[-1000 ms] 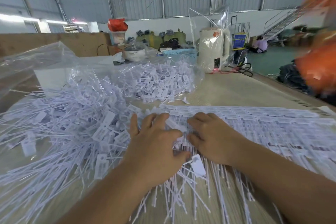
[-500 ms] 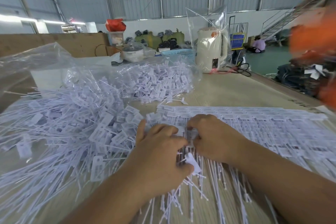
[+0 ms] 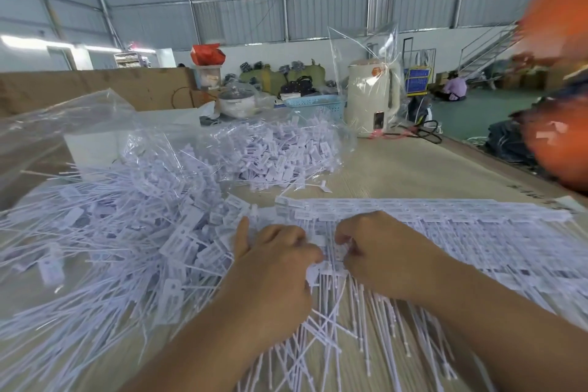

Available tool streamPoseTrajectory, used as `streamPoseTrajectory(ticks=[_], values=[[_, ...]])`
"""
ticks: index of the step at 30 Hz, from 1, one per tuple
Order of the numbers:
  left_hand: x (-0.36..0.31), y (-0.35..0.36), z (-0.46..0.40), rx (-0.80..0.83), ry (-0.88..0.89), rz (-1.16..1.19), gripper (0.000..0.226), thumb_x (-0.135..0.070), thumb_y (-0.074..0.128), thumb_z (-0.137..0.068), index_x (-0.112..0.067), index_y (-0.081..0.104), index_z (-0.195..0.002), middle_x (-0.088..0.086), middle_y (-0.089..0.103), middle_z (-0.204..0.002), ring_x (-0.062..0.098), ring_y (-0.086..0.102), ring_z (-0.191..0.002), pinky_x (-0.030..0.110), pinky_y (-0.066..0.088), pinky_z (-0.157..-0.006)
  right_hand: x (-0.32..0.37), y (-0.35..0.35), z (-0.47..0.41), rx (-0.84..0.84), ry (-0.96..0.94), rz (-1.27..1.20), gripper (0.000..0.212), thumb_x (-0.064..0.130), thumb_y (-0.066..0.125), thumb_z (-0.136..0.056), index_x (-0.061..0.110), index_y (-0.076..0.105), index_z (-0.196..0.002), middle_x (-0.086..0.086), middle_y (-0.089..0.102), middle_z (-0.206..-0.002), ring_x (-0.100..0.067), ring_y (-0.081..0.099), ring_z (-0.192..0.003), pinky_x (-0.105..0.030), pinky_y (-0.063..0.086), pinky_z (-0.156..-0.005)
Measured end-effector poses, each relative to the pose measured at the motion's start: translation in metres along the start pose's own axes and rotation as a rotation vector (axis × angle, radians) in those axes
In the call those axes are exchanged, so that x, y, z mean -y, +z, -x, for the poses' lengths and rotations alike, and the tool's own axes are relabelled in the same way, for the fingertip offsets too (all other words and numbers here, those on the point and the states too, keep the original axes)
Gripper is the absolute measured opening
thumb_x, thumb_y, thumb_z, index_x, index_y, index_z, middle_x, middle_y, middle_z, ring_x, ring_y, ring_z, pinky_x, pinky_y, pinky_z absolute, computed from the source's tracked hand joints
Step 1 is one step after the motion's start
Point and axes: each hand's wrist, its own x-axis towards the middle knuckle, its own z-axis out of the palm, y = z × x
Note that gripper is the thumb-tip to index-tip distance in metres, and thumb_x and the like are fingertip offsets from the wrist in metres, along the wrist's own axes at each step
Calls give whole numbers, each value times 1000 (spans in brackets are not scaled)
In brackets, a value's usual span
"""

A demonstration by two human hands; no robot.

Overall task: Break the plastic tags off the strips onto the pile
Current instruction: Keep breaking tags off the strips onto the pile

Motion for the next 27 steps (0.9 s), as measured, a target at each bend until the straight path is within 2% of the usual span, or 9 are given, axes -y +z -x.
streamPoseTrajectory(ticks=[1, 3, 7, 10, 14, 19, 23, 27], values=[[-1, 1, 0, 12, 12, -17, 47, -19, 48, -89, -41, 51, -130, -18, 30, -142, 3, 10, -136, 50, -28, -109, -2, 2, -3, -78, -12, -24, 24, 18, 48, -87, 16, 61, -107, -2, 60, -105, -21, 57, -95, -37, 52, -79], [-3, 3, -1, 18, 20, -30, 43, -21, 46, -90, -39, 53, -129, -15, 27, -146, 5, 7, -137, 51, -28, -109, -8, 9, -12, -169, -45, 25, 28, 25, 47, -93, 12, 57, -115, -4, 59, -111, -25, 51, -109, -38, 46, -92], [-3, 5, -2, -6, -1, 8, 37, -32, 37, -95, -37, 56, -126, -16, 32, -144, 5, 11, -137, 49, -26, -110, -17, 25, -24, -54, -29, 152, 50, 40, 37, -99, 12, 36, -140, -5, 47, -137, -27, 37, -129, -41, 26, -111], [-3, 7, -3, -16, -6, 9, 37, -35, 35, -95, -37, 56, -125, -16, 33, -144, 5, 13, -137, 48, -26, -110, -19, 28, -25, -71, 3, 140, 57, 46, 36, -99, 13, 30, -145, -5, 36, -149, -28, 27, -137, -42, 16, -116], [-2, 10, -4, -22, -5, 0, 35, -37, 37, -95, -37, 54, -126, -15, 32, -145, 5, 13, -138, 48, -24, -111, -17, 30, -26, -24, 19, 146, 65, 48, 28, -100, 15, 12, -153, -2, 15, -160, -25, 7, -146, -44, 0, -119], [-1, 14, -5, -20, 0, 3, 33, -38, 36, -95, -37, 51, -124, -14, 28, -145, 3, 10, -137, 49, -24, -111, -14, 26, -25, -89, 31, 136, 59, 49, 36, -96, 16, 30, -144, -2, 32, -147, -28, 23, -133, -39, 14, -114], [-1, 17, -7, -27, -4, -15, 35, -38, 36, -93, -38, 49, -126, -13, 25, -146, 4, 7, -138, 49, -25, -111, -10, 20, -19, -178, -5, 190, 59, 51, 43, -91, 18, 33, -140, -1, 35, -134, -27, 27, -121, -38, 20, -108], [0, 18, -10, -43, -13, 1, 40, -37, 39, -90, -40, 46, -129, -12, 22, -149, 5, 4, -138, 47, -24, -111, -1, 20, -12, -275, -115, 258, 37, 43, 46, -91, 17, 48, -118, -1, 42, -116, -24, 31, -108, -35, 25, -95]])
